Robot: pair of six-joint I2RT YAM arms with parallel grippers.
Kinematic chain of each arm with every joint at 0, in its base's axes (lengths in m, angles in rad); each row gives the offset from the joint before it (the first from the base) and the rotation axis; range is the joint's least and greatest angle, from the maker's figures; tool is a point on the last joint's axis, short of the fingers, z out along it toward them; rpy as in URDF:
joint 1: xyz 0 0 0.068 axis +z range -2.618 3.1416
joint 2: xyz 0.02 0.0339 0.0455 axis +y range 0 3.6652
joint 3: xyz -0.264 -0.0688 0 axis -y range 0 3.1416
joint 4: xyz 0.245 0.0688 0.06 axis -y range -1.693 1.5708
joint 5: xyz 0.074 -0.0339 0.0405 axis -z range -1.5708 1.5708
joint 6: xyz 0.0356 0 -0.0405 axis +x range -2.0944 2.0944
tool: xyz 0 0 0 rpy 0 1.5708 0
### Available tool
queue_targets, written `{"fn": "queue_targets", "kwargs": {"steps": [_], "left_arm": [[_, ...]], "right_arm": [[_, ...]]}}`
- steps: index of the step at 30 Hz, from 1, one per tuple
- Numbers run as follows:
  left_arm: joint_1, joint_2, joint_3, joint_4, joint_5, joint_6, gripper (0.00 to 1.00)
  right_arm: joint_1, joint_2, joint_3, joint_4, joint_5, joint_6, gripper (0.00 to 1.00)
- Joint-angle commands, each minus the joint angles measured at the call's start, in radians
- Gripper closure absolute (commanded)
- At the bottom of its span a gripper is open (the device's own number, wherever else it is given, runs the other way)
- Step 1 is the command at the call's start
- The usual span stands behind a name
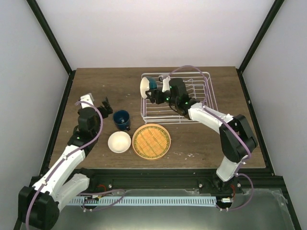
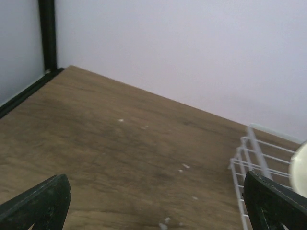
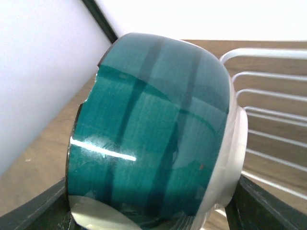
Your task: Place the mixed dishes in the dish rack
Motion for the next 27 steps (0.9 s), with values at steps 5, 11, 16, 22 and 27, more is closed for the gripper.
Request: {"fn": "queue_targets", "kwargs": {"steps": [5, 11, 16, 22, 27], "left_arm": [[0.018, 0.066, 0.125, -0.14, -0.123, 0.05, 0.0], [0.018, 0.081, 0.145, -0.187, -0.107, 0.11, 0.02], [0.018, 0.054, 0.126, -0.193, -0.138, 0.11, 0.02], [0.017, 0.075, 0.139, -0.216, -0.122, 0.098, 0.02], [0.016, 0.071, 0.134, -0.216, -0.104, 0.081, 0.02]], "right_arm": [[-0.011, 0.001, 0.244, -0.283, 0.391, -0.229, 0.42], [-0.011, 0.053, 0.303, -0.387, 0.611, -0.3, 0.42], [-0.009, 0.122, 0.36, -0.459, 0.746, -0.377, 0.43], [0.0, 0.197, 0.413, -0.483, 0.871, -0.472, 0.43], [0.013, 0.277, 0.469, -0.492, 0.966, -0.543, 0.43]]}}
